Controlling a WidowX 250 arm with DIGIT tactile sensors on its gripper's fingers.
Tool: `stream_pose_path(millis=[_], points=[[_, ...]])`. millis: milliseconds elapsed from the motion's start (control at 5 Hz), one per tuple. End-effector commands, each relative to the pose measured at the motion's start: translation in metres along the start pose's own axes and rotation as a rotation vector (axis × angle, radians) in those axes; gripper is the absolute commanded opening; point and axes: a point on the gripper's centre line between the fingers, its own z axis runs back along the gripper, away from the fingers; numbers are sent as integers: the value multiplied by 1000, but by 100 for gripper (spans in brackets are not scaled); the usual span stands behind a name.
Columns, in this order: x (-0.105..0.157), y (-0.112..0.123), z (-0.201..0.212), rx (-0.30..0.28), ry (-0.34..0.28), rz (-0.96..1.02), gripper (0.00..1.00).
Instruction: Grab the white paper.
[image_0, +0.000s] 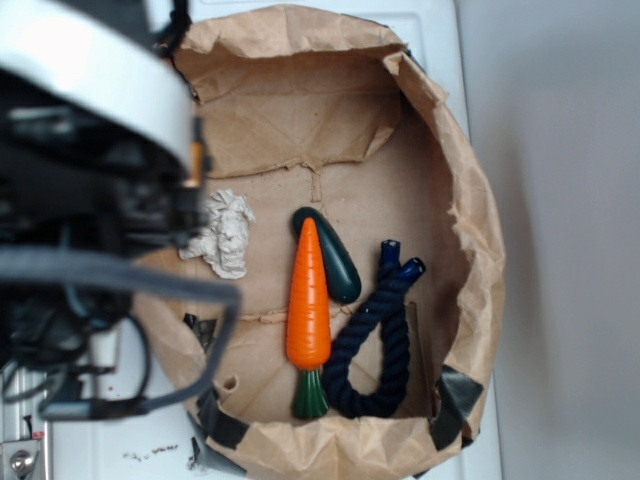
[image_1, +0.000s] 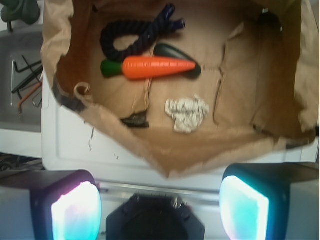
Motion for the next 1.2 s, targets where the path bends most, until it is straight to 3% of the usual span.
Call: stream_pose_path(millis=[0, 400, 1000], points=[[36, 26, -33, 51, -112, -24, 100], [31, 32, -88, 55, -67, -78, 100], [22, 67, -130, 185, 48, -16, 100]])
